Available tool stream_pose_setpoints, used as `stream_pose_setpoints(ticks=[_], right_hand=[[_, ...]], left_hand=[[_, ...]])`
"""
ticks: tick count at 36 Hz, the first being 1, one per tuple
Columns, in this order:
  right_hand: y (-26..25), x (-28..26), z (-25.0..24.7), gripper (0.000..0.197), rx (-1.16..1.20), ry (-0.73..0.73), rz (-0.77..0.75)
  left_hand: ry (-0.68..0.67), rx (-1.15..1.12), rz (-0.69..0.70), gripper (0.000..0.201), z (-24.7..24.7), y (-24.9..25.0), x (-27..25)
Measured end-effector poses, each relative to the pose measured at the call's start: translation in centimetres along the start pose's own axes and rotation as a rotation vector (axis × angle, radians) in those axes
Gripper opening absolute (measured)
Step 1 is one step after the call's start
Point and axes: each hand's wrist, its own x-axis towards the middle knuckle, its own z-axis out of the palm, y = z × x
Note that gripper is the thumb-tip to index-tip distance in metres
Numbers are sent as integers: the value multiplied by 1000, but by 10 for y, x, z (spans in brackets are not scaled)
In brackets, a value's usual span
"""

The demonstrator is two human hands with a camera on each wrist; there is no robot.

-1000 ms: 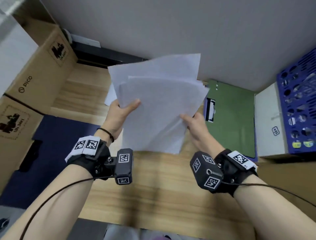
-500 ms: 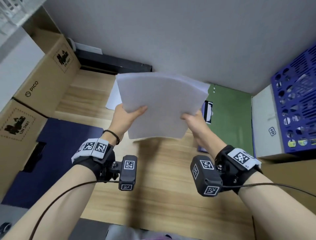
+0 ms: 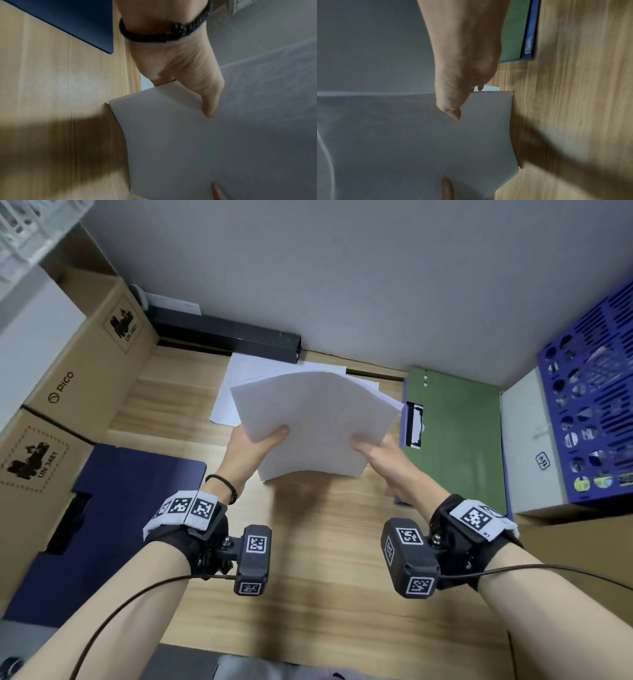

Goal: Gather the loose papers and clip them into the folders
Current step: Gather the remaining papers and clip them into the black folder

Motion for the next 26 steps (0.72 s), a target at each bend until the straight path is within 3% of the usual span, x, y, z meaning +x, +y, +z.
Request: stream_pose_setpoints(ticks=[4,8,11,14,20,21,23,26], right_hand=[[6,10,1,18,-86,99,63],[10,20,-2,17,-121,277,117],[17,26,-7,25,-172,271,171],[26,34,-5,18,-236,229,287],[40,48,14,10,-295,-80,443],[42,51,15,16,-284,-124,429],[44,61,19,35,-285,-100,399],[41,80,25,45,-346,37,313]], left_hand=[[17,34,-41,23,3,-5,6],[-52,87,-83,22,6,-7,15],[-127,102,-135,18,5,-12,21],[-175,148,-226,19,1,-24,27],[-126,255,-400,35,-27,-57,31],[-129,259,-437,34,-31,-60,31],[-139,281,-499,32,-42,-68,30],[-144,347,-551,28,-62,-77,28]])
